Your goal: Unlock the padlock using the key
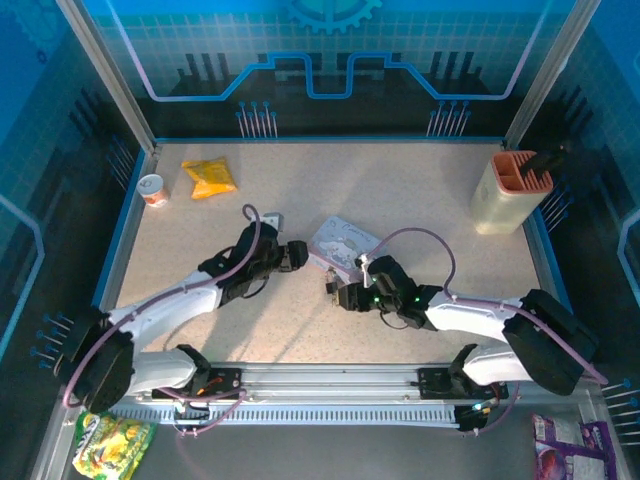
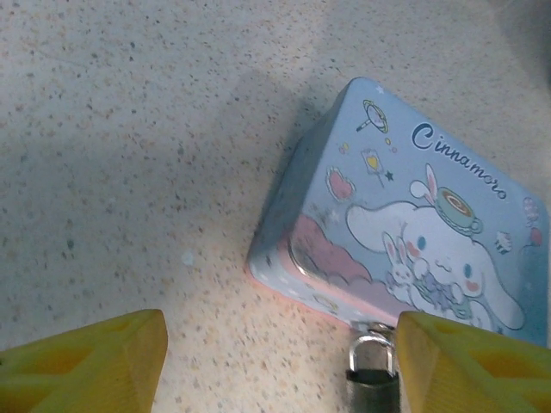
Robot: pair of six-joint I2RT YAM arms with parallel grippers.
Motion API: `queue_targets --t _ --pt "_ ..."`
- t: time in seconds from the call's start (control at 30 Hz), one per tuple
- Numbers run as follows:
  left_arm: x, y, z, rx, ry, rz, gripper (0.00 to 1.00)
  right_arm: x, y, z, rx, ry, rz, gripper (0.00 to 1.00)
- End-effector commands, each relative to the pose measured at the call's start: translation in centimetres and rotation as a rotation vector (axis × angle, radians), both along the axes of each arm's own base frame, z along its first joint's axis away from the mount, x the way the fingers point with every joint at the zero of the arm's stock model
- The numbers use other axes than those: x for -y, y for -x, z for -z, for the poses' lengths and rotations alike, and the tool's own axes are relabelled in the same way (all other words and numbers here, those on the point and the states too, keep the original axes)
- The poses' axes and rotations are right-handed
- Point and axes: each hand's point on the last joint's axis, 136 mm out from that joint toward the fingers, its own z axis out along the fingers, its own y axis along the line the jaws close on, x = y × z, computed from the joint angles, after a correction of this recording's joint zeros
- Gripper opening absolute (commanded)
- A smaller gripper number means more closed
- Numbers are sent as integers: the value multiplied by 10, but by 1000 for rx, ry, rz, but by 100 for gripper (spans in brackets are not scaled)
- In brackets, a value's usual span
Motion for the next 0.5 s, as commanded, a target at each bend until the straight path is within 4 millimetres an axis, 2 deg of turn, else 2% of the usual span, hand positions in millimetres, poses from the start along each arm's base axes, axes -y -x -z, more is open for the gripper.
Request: queue_targets --t 0.0,0.1,0.2,0.33,0.47 --pt "10 -7 5 -72 -46 70 69 17 -25 -4 27 29 67 46" --pt "18 -15 14 -109 -58 79 68 32 -46 -7 38 14 92 47" --pt "25 -20 19 -130 -27 73 68 37 -62 -19 50 -66 98 46" --pt "33 -25 24 -140 0 67 67 33 -60 -26 47 -80 115 45" --pt "35 -28 25 -127 -8 57 67 25 -49 -25 54 -153 156 45"
